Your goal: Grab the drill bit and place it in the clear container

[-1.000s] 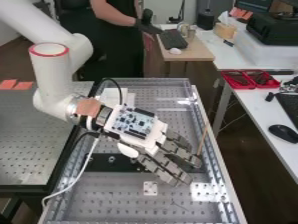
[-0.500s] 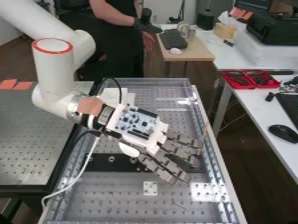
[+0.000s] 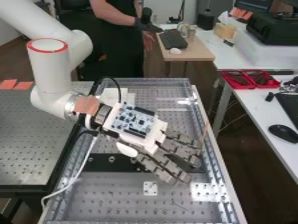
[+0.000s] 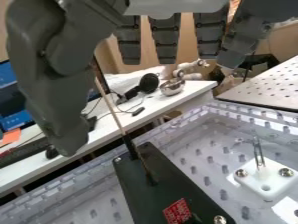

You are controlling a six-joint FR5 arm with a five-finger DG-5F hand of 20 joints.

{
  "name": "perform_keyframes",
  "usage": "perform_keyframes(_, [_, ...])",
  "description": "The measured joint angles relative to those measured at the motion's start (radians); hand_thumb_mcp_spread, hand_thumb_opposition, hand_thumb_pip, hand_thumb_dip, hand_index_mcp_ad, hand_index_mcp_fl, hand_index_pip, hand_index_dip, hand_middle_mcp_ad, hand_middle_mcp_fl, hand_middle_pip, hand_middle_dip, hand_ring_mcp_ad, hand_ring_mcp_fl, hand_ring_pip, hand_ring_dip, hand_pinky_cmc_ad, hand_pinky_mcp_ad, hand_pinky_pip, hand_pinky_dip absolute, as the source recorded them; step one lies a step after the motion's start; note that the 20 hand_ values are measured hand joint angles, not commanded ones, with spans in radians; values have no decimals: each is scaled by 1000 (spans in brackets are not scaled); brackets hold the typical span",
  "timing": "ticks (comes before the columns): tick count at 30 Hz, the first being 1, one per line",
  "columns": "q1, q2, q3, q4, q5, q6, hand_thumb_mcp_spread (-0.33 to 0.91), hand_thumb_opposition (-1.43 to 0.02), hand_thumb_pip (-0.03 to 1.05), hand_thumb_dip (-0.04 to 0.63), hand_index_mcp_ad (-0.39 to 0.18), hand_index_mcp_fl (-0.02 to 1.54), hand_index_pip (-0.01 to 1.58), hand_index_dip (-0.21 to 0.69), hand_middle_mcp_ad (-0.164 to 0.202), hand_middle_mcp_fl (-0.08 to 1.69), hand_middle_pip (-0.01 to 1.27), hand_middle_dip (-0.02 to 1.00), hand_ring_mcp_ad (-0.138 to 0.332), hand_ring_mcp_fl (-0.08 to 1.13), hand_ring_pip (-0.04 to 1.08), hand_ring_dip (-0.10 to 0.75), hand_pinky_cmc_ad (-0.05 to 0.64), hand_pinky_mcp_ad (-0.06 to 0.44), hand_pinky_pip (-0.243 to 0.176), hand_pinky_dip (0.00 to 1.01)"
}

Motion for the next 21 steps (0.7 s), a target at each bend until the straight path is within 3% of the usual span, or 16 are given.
perform_keyframes(10, [-5,-3,7,10,-5,12,330,-819,574,211,-37,38,871,98,133,0,117,77,283,9,59,-24,396,232,-126,176])
perform_keyframes(14, [-7,-7,13,10,-8,9,330,-822,637,211,-37,42,1112,124,133,0,117,77,278,12,59,-28,396,230,-126,185])
perform_keyframes(21, [-9,-18,32,-2,-15,-1,335,-831,637,215,-40,89,1196,124,126,3,117,77,278,12,59,-28,393,234,-126,185])
